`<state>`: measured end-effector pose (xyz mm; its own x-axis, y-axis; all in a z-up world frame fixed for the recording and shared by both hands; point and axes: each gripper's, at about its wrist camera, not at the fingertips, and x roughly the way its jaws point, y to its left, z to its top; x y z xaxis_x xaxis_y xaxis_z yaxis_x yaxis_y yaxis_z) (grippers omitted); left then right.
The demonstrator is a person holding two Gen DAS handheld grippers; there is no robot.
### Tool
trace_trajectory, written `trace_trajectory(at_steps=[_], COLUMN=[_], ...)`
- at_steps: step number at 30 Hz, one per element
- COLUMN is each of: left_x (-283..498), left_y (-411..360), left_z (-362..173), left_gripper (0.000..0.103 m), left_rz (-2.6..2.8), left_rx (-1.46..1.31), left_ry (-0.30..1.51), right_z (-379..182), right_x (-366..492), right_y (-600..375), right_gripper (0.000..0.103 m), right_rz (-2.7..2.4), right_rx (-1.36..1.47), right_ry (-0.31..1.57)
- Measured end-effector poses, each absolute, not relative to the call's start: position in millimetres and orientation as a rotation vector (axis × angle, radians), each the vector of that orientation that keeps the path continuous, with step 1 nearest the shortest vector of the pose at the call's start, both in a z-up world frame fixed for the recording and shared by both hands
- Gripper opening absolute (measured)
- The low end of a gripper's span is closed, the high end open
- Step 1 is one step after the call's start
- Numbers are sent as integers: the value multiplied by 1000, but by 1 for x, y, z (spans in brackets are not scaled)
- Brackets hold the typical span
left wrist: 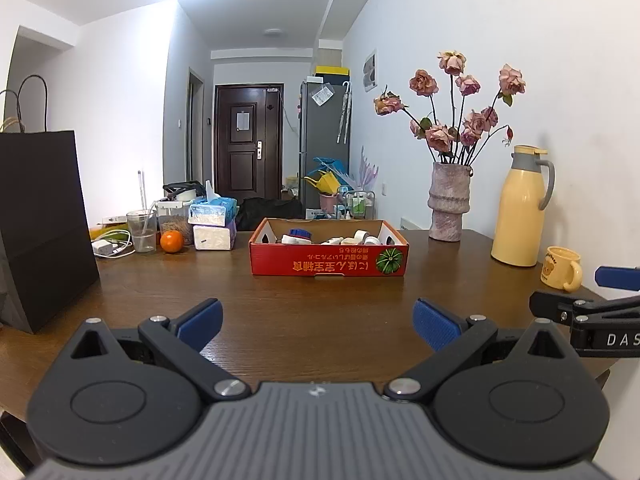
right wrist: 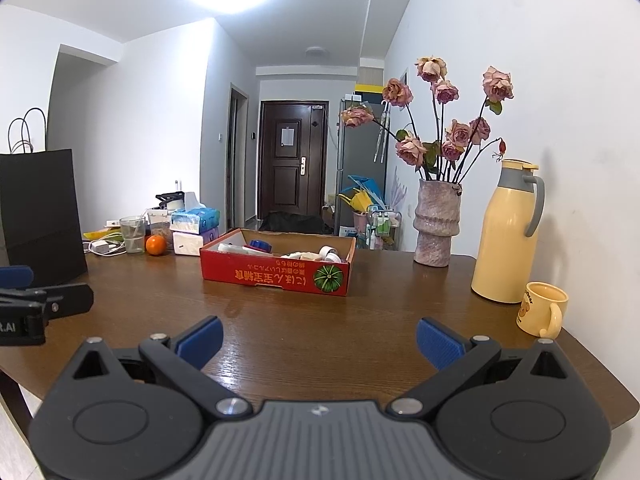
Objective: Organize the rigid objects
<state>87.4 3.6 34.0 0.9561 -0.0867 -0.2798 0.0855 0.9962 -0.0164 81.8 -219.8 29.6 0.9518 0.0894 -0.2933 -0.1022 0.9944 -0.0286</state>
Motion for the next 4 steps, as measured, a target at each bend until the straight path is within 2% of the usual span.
trace_trajectory(at_steps=[4], left_x=[90], left_y=[4], left_z=[33], left_gripper=[103], left_rz=[-87], left_rx=[-6], left_ry=[288], right_z=[29], right_x=[85], right_y=[-219], right_gripper=[103], right_rz=[96], right_rx=[-47], right_ry=[302])
